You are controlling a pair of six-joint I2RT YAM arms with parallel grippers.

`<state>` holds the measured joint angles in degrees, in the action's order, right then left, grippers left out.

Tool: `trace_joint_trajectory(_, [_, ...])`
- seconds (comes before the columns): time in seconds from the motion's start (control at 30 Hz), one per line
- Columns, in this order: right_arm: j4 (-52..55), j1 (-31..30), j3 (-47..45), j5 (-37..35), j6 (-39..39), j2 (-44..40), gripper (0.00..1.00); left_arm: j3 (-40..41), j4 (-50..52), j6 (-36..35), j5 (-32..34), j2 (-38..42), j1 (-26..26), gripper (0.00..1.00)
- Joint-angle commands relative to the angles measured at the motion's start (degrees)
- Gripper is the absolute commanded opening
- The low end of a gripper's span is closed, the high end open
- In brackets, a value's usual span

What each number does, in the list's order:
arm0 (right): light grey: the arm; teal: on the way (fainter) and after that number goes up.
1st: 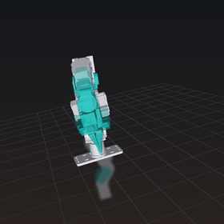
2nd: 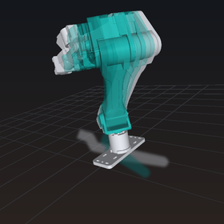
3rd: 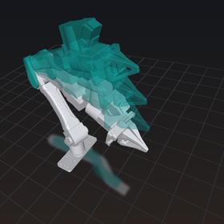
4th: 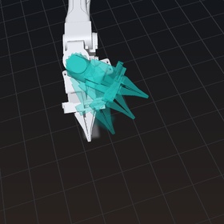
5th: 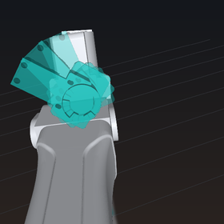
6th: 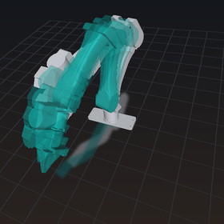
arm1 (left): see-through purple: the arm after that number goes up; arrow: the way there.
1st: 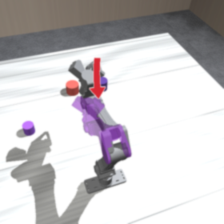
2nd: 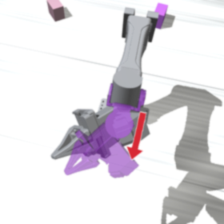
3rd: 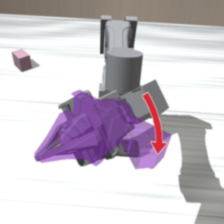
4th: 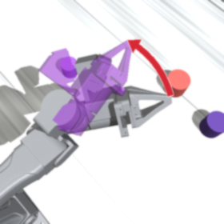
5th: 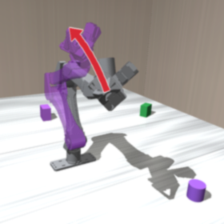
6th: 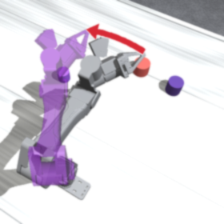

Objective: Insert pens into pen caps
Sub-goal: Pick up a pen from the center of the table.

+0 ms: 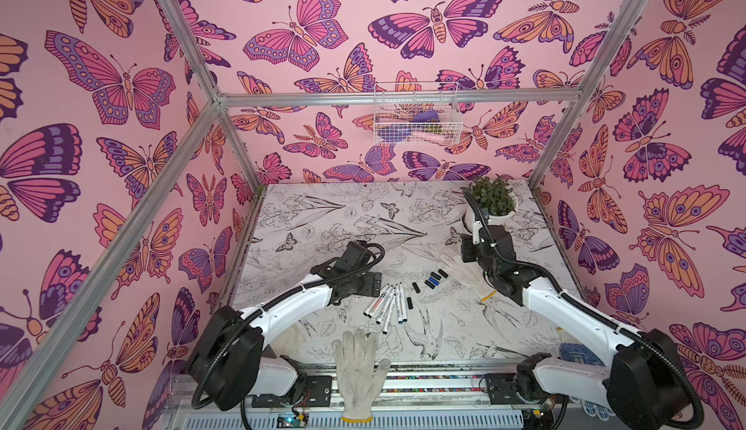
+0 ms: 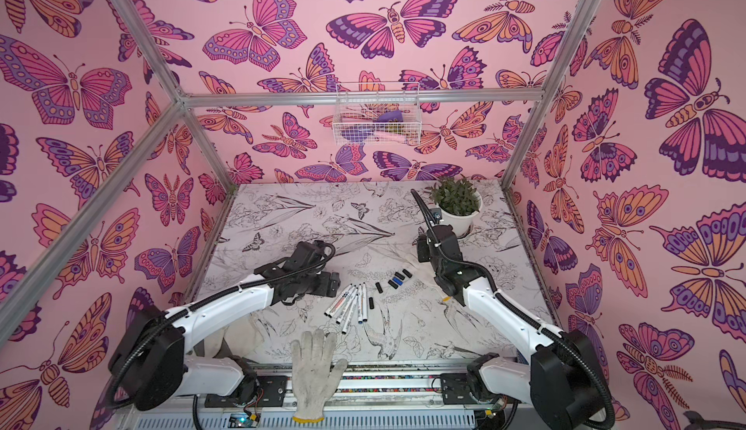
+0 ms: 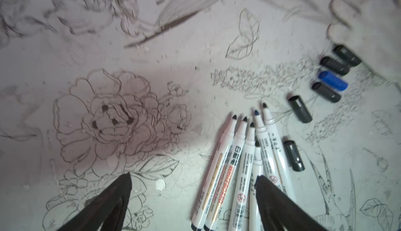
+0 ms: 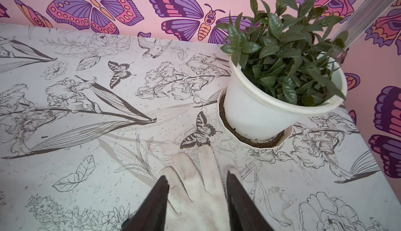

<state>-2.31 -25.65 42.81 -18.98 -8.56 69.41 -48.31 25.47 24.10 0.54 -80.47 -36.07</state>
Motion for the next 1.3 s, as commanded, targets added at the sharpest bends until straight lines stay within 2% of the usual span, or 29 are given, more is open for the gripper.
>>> trace_joint_trajectory(0.0, [0.9,-0.1,0.7,-0.8,0.3,-1.0,0.46,-2.6,11.8,1.1,-4.7,-2.1,-1.9,0.89])
trace_joint_trajectory(0.2, [1.2,-0.1,0.7,-0.2,-0.5,-0.7,0.46,-4.3,15.8,1.0,-1.6,-2.6,-7.9,0.77])
trace_joint_trajectory(0.3, [1.0,-0.1,0.7,-0.5,-0.6,-0.6,0.46,-4.1,15.7,2.2,1.9,-3.0,-9.4,0.65])
trace_joint_trajectory(0.43, [0.9,-0.2,0.9,0.2,-0.6,-0.4,0.46,-5.5,15.2,3.7,4.6,-6.1,-9.2,0.64])
trace_joint_trajectory(0.6, [1.0,-0.1,0.4,-0.4,-1.0,-0.8,0.46,-9.1,15.1,0.4,4.2,-11.3,-8.5,0.64])
trace_joint_trajectory(0.73, [0.8,-0.1,0.4,0.1,-0.9,-1.1,0.46,-10.6,14.8,0.0,4.3,-13.3,-6.7,0.53])
trace_joint_trajectory(0.87, [0.7,-0.1,0.1,0.1,-1.2,-1.1,0.46,-11.5,13.5,-1.1,2.9,-14.2,-4.7,0.52])
trace_joint_trajectory(1.27, [0.7,-0.1,-0.2,-0.6,-1.2,-1.1,0.46,-12.3,13.5,-3.3,1.6,-17.9,-4.5,0.49])
